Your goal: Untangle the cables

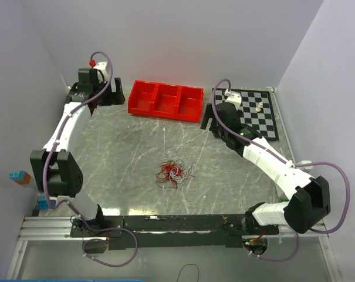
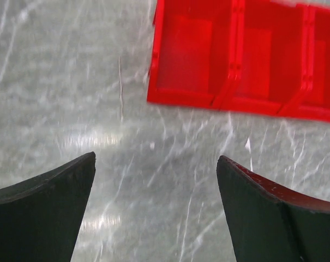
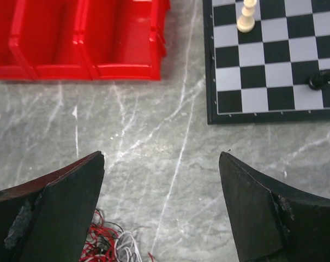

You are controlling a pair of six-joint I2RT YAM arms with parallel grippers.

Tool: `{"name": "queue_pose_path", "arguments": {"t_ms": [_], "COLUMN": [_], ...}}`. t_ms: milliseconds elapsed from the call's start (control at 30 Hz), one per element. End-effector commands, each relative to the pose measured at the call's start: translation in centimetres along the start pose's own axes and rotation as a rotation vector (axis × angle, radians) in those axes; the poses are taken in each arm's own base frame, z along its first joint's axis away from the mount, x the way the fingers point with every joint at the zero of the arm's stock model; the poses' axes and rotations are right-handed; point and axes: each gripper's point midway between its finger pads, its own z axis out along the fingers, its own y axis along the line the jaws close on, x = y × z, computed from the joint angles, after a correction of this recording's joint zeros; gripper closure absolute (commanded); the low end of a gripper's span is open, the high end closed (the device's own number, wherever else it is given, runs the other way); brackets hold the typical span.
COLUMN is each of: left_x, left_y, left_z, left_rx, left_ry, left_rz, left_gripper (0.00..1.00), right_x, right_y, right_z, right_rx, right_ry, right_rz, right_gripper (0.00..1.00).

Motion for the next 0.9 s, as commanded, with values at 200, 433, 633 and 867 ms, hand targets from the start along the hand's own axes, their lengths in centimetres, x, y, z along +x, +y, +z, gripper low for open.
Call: {"name": "queue_pose_path", "arguments": {"t_ms": [200, 433, 633, 867], "left_x": [-8.8, -7.7, -4.5, -1.6], "left_y": [-1.3, -0.2, -2.6, -1.9], "left_z": [4.9, 10.6, 13.6, 16.2], "left_rx": [-0.052, -0.192, -0.116, -0.196], "left_ry": [-0.091, -0.046, 0.007, 0.059], "left_rz": [-0.065, -0.101, -0.013, 0.006], "left_gripper": [0.03, 0.03, 0.03, 0.03], "right_x": [0.4, 2.2, 3.3, 2.8], "right_y": [1.3, 2.0, 3.5, 4.7], "right_z": [-0.5, -1.2, -0.7, -0.6], "right_rx": [-0.113, -0.195, -0.26, -0.305], "right_ry": [-0.048, -0.06, -0.05, -0.057], "right_rz": [0.0, -0.015, -0.025, -0.033], "right_gripper": [0.06, 0.06, 0.07, 0.09]}}
